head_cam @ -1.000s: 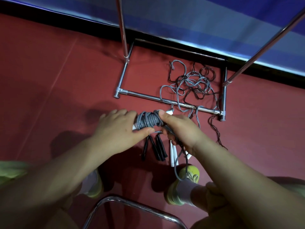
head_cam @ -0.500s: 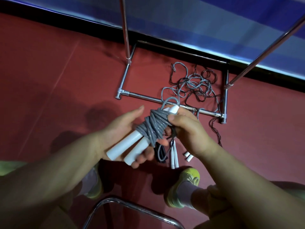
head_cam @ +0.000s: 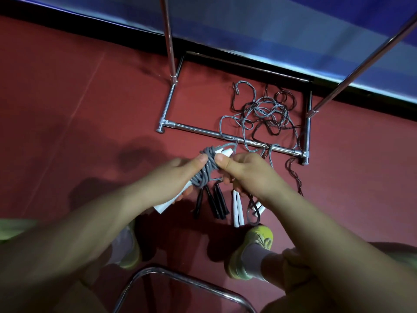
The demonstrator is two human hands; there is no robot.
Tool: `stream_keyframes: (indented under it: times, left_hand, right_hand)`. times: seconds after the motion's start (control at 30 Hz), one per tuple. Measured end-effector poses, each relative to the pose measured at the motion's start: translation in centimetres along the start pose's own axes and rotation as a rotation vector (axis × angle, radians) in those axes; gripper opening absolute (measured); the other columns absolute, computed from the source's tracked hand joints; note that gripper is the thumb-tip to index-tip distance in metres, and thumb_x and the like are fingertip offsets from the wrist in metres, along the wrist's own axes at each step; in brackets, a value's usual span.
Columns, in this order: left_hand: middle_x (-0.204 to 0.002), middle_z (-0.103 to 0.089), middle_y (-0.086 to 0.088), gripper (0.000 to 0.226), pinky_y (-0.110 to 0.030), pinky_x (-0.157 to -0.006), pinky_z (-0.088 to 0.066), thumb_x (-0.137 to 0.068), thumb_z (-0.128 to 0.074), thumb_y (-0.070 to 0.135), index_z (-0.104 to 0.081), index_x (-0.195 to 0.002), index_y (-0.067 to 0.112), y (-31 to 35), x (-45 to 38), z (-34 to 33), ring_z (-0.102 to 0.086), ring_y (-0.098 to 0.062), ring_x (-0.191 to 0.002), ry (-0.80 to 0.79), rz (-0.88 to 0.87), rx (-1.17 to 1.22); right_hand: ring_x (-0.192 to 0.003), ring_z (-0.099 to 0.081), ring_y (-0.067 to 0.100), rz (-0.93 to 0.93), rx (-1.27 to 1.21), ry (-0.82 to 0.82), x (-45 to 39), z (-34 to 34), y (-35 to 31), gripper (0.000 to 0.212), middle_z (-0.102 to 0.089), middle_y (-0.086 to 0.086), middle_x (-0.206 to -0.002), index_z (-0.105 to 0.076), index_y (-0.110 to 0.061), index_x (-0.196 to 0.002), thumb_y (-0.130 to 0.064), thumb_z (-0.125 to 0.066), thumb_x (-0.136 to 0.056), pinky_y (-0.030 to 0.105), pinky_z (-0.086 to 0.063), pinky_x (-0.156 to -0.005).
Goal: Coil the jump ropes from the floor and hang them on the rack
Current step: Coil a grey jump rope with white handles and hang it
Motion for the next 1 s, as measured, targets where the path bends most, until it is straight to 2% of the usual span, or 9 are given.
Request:
stream_keyframes:
  times: [0.1, 0.23, 0.33, 0.47, 0.57, 0.67, 0.83, 0.9, 1.0]
  left_hand:
    - [-0.058, -0.056, 0.005, 0.051, -0.03, -0.061, -0.039, -0.091, -0.041, 0.055, -0.058, -0.074, 0.011, 0.0, -0.6, 1.2, -0.049, -0.011, -0.051, 0.122, -0.088, -0.181]
    - [-0.071, -0.06, -0.001, 0.061, -0.032, -0.07, -0.043, -0.078, -0.055, 0.069, -0.064, -0.087, 0.01, -1.1, -1.3, 1.1, -0.052, -0.016, -0.066, 0.071, -0.03, -0.093]
    - [-0.076, -0.061, 0.002, 0.055, -0.032, -0.067, -0.042, -0.072, -0.062, 0.067, -0.061, -0.087, 0.015, -1.5, -1.4, 1.5, -0.054, -0.015, -0.071, 0.124, -0.027, -0.217]
    - [-0.086, -0.062, 0.006, 0.056, -0.031, -0.071, -0.045, -0.062, -0.065, 0.072, -0.055, -0.09, 0.025, -1.5, -1.0, 1.2, -0.058, -0.012, -0.08, 0.121, -0.004, -0.295]
    - [-0.092, -0.065, 0.0, 0.072, -0.03, -0.066, -0.044, -0.05, -0.061, 0.075, -0.055, -0.099, 0.021, -1.6, -0.9, 0.4, -0.06, -0.014, -0.079, 0.026, 0.031, -0.119]
    - [-0.087, -0.071, -0.009, 0.058, -0.025, -0.051, -0.043, -0.061, -0.061, 0.064, -0.064, -0.096, 0.019, -1.7, -0.5, -1.3, -0.067, -0.02, -0.069, -0.16, 0.122, 0.273]
    - [-0.071, -0.068, 0.004, 0.033, -0.024, -0.055, -0.044, -0.075, -0.066, 0.042, -0.066, -0.096, 0.017, -0.7, -0.6, -0.7, -0.062, -0.013, -0.062, -0.101, 0.017, 0.312]
    - [-0.073, -0.068, 0.007, 0.013, -0.02, -0.051, -0.046, -0.086, -0.064, 0.026, -0.064, -0.098, 0.021, -0.6, -0.5, -1.1, -0.061, -0.005, -0.059, -0.116, -0.005, 0.252]
    - [-0.086, -0.07, 0.003, 0.017, -0.019, -0.066, -0.053, -0.086, -0.065, 0.013, -0.062, -0.099, 0.023, -0.5, -0.8, -1.2, -0.065, -0.002, -0.072, -0.114, -0.054, 0.283]
  right_hand:
    - [-0.042, -0.037, 0.015, -0.006, 0.069, 0.005, -0.1, -0.4, 0.5, 0.068, -0.049, 0.003, -0.05, -0.059, 0.008, -0.085, -0.061, -0.054, -0.085, 0.023, -0.032, -0.048]
    - [-0.04, -0.036, 0.013, -0.013, 0.032, -0.034, -0.1, -1.0, 0.7, 0.055, -0.046, 0.0, -0.048, -0.063, -0.002, -0.081, -0.055, -0.05, -0.09, 0.022, -0.032, -0.046]
    - [-0.036, -0.038, 0.009, -0.038, 0.017, -0.056, 0.1, -1.3, 0.8, 0.055, -0.048, -0.005, -0.046, -0.061, -0.006, -0.075, -0.054, -0.044, -0.094, 0.015, -0.03, -0.039]
    - [-0.043, -0.034, 0.016, -0.005, -0.056, -0.027, 0.1, -1.5, 0.8, 0.048, -0.041, 0.005, -0.052, -0.049, -0.012, -0.066, -0.052, -0.051, -0.093, 0.025, -0.029, -0.048]
    - [-0.051, -0.03, 0.021, 0.057, -0.134, -0.036, 0.1, -1.7, -0.2, 0.05, -0.038, 0.015, -0.062, -0.055, -0.002, -0.073, -0.051, -0.056, -0.086, 0.028, -0.025, -0.048]
    - [-0.052, -0.03, 0.021, 0.122, -0.196, -0.06, 0.1, -1.5, -1.4, 0.044, -0.038, 0.016, -0.064, -0.054, -0.002, -0.075, -0.045, -0.052, -0.081, 0.029, -0.025, -0.048]
    - [-0.052, -0.044, 0.032, 0.109, -0.072, -0.127, 0.2, -1.9, -1.2, 0.042, -0.052, 0.006, -0.053, -0.052, -0.006, -0.064, -0.031, -0.049, -0.098, 0.025, -0.034, -0.053]
    - [-0.05, -0.054, 0.019, 0.073, -0.023, -0.156, 0.4, -2.2, -0.6, 0.039, -0.057, -0.008, -0.049, -0.055, -0.014, -0.067, -0.024, -0.042, -0.102, 0.016, -0.037, -0.052]
    - [-0.044, -0.05, 0.0, 0.044, -0.033, -0.183, 0.8, -2.4, -0.7, 0.037, -0.06, -0.002, -0.06, -0.052, -0.016, -0.068, -0.022, -0.041, -0.102, 0.01, -0.035, -0.05]
Point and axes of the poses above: each hand's wrist, its own x-axis away from the middle knuckle, its own z-axis out of the back of the hand, y = z × x, the point moved 9 cm from there along -x, towards the middle knuckle
